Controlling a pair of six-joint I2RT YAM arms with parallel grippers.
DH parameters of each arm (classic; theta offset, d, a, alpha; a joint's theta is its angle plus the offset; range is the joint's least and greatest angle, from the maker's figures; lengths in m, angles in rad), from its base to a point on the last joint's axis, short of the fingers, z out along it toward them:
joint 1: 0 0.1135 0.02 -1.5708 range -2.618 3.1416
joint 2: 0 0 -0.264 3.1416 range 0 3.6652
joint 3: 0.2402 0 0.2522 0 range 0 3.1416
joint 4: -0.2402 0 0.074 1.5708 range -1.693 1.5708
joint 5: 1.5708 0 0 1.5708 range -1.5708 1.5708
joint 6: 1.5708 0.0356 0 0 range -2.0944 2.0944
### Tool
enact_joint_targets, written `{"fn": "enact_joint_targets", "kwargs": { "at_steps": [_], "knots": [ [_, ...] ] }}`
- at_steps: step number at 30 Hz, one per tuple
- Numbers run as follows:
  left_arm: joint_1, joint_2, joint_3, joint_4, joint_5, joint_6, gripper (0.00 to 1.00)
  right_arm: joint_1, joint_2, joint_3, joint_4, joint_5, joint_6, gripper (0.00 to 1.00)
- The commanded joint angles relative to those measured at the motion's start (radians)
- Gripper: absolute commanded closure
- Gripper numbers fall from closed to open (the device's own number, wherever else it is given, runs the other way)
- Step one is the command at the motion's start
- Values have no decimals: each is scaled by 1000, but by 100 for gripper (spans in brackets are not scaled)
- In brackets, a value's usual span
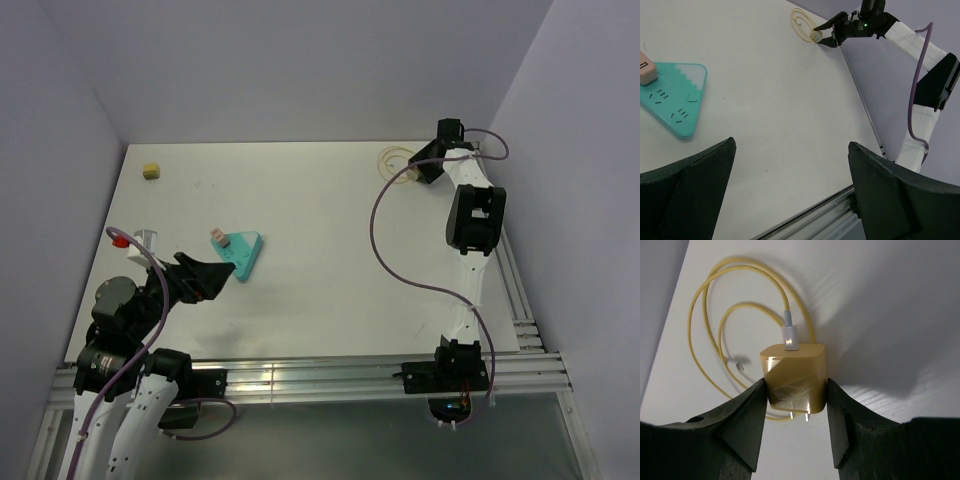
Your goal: Insert the plug
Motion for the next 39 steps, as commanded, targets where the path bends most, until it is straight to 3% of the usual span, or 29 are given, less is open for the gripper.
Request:
{"fn": "enact_joint_targets", "kwargs": {
  "at_steps": [1, 12, 18, 26, 31, 39],
  "knots": [
    [-3, 9, 22, 23, 20, 27, 0, 41, -161, -43, 60, -75, -106, 100],
    [11, 72, 10, 48, 51, 25, 7, 214, -583, -583, 339, -115, -184, 100],
    [13, 87, -3, 74, 89, 27, 16, 357, -790, -853, 442, -166, -373, 100],
    [14, 93, -6, 97, 169, 38, 29, 490, -1125, -1221, 623, -370, -612, 100],
    [13, 121, -3, 121, 261, 42, 37, 561, -1242, -1308, 617, -470, -739, 100],
    [13, 164, 86, 118, 333, 87, 38, 745, -1453, -1292, 416, -505, -847, 100]
  ]
}}
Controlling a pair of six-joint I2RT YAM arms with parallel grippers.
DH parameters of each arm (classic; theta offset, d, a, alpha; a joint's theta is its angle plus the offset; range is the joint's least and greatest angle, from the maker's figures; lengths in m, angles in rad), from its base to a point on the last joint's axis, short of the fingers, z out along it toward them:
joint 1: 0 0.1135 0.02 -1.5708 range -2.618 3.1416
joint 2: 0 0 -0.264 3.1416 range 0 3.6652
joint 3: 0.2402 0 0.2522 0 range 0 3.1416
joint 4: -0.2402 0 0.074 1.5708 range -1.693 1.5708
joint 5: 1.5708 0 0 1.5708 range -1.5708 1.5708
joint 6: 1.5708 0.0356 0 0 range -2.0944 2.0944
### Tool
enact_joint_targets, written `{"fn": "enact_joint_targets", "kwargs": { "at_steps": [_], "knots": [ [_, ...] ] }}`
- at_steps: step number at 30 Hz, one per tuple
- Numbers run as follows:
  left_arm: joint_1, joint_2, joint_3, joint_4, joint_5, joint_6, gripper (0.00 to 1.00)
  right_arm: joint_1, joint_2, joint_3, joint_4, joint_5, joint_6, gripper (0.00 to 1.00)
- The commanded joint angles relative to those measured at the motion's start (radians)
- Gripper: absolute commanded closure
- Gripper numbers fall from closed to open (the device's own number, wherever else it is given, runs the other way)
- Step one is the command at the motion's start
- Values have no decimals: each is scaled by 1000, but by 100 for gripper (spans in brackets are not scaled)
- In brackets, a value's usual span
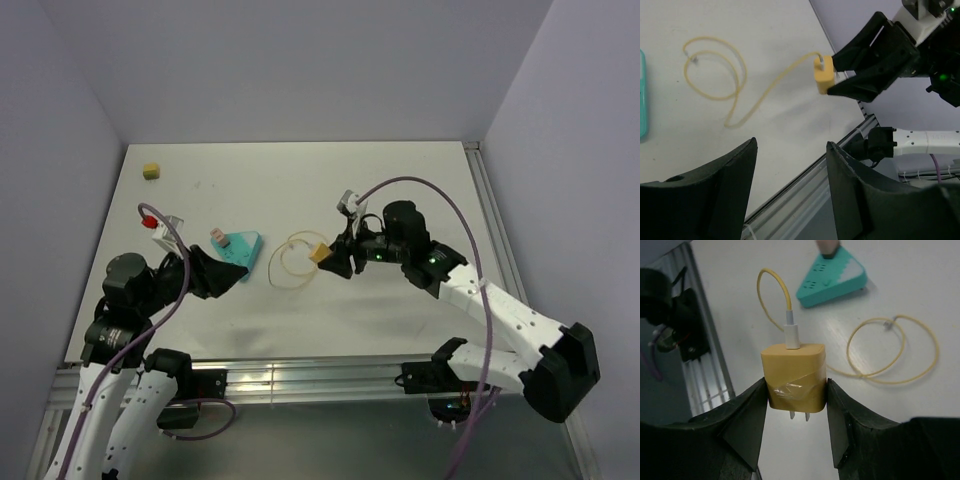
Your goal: Insert the plug
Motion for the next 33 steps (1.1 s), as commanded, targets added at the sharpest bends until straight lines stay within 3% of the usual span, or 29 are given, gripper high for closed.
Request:
{"fn": "enact_joint_targets", "kwargs": {
  "at_steps": [1, 6, 13, 21, 26, 33],
  "knots": [
    [5, -5, 79, 50, 73, 29, 37, 62, -138, 37, -75, -54, -81, 100],
    [5, -46, 119, 99, 136, -16, 37, 157, -225, 67, -174, -83, -78, 100],
    [5, -39, 191, 42, 151, -16, 35, 277, -142, 111, -219, -2, -77, 100],
    [2, 27, 145, 50, 275, -46, 15, 349, -50, 130, -177, 37, -87, 100],
    [2, 65, 35, 175, 332, -137, 19, 357, -22, 157, -179, 47, -114, 100],
    [-12, 122, -2, 202, 320, -111, 20, 358, 51, 240, -199, 46, -175, 100]
  ]
}}
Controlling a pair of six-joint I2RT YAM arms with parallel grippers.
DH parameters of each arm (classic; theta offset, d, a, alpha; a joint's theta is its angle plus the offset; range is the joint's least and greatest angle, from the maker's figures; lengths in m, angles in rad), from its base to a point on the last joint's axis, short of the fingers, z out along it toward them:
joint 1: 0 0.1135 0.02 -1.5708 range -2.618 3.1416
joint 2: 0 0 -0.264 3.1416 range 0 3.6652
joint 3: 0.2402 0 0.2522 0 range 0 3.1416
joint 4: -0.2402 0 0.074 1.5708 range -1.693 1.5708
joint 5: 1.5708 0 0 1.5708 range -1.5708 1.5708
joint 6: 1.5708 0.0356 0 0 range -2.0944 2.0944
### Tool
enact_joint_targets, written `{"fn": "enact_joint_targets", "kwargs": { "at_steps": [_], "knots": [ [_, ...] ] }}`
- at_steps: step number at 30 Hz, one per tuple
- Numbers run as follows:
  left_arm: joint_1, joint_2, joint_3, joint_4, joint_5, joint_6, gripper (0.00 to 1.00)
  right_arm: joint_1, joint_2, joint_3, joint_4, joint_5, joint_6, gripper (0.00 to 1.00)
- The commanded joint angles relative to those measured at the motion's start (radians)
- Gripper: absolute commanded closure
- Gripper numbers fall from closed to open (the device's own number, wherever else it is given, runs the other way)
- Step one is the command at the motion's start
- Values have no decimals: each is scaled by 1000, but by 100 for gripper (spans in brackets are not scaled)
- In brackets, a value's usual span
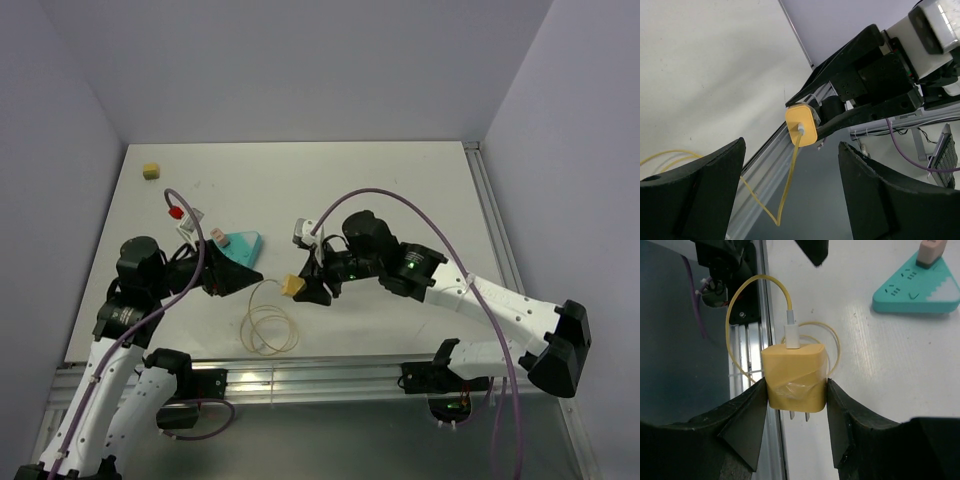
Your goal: Insert the plug
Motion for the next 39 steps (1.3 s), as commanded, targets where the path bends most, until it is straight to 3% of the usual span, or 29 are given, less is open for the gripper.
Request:
{"fn": "enact_joint_targets", "kwargs": {
  "at_steps": [1, 25, 35, 39],
  "knots": [
    [-12, 1, 2, 86, 18, -6, 20, 7, 32, 90, 20, 3, -49, 100],
    [-225, 174, -62, 221, -98, -81, 32, 9, 157, 159, 37, -34, -71, 100],
    [-259, 206, -53, 202, -117, -72, 50, 12, 134, 151, 32, 3, -63, 100],
    [-273, 206, -53, 210, -120, -81, 53, 14, 138, 156, 26, 20, -61, 100]
  ]
}}
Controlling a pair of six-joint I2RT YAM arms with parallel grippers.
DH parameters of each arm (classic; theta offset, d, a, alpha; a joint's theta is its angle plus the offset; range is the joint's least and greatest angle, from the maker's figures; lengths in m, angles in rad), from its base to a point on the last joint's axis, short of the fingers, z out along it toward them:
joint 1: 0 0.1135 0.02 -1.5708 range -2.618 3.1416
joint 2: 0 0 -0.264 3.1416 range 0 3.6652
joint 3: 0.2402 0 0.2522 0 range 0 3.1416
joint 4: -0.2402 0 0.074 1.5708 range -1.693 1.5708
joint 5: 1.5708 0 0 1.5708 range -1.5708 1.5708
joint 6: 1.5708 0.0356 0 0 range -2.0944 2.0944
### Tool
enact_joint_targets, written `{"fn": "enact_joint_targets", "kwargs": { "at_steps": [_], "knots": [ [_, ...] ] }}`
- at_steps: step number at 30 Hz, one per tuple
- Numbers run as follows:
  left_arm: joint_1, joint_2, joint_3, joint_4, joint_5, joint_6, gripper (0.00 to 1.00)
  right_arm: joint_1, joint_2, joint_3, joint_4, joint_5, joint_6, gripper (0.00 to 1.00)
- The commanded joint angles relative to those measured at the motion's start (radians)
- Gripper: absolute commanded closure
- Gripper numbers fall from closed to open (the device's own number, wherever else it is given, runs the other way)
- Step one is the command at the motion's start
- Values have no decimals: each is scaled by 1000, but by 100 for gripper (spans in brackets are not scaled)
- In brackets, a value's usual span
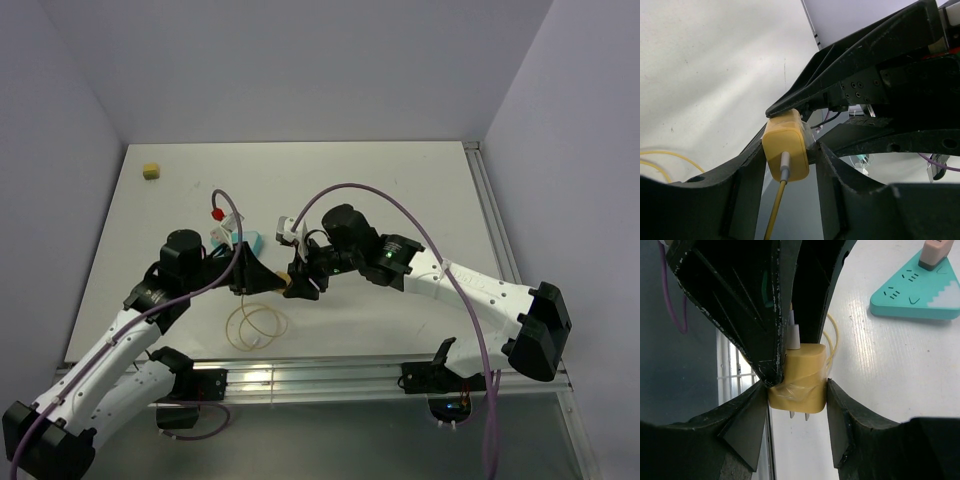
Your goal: Insert the plug
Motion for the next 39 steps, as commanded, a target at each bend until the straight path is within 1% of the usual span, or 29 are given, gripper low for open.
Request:
{"fn": "enact_joint_targets", "kwargs": {
  "at_steps": [1, 7, 9, 10, 13, 15, 16, 18, 19, 20, 22, 23, 25, 26, 34, 37, 38, 39],
  "knots": [
    [-21, -4, 7, 57, 17, -16, 53, 11, -22, 56, 28, 29, -8, 100],
    [-41, 5, 7, 59, 14, -21, 52, 17, -20, 62, 30, 35, -3, 100],
    [-47, 8, 12, 54, 3, -16, 55, 20, -29, 62, 33, 44, -1, 100],
    [-47, 5, 13, 49, -2, -16, 60, 20, -35, 58, 39, 47, 0, 100],
    [-48, 10, 12, 48, -9, -13, 67, 21, -61, 42, 53, 58, 8, 100],
    [-50, 11, 10, 51, -9, -12, 73, 24, -84, 24, 64, 75, 15, 100],
    [-50, 10, 6, 54, -11, -13, 83, 23, -97, 15, 80, 82, 18, 100],
    [-48, 5, 3, 56, -15, -16, 98, 23, -112, 0, 96, 111, 26, 100],
    [-50, 2, 1, 59, -20, -16, 100, 23, -127, -19, 111, 125, 34, 94],
    [-50, -1, 0, 60, -22, -19, 100, 23, -137, -28, 122, 136, 37, 83],
    [-50, -12, 1, 62, -28, -22, 100, 23, -152, -51, 139, 150, 45, 71],
    [-50, -16, 1, 59, -29, -23, 100, 23, -155, -57, 143, 148, 46, 60],
    [-50, -29, 6, 54, -32, -21, 100, 21, -163, -76, 154, 161, 49, 52],
    [-50, -32, 6, 54, -34, -24, 100, 21, -167, -82, 154, 162, 49, 50],
    [-50, -56, -19, 103, -9, -81, 100, 21, -186, -123, 188, 162, 51, 47],
    [-50, -68, -31, 120, -6, -102, 100, 21, -196, -131, 197, 164, 51, 43],
    [-48, -73, -33, 121, -8, -107, 100, 21, -200, -134, 199, 161, 52, 39],
    [-48, -76, -36, 123, -8, -107, 100, 21, -203, -139, 202, 159, 52, 39]
  ]
}}
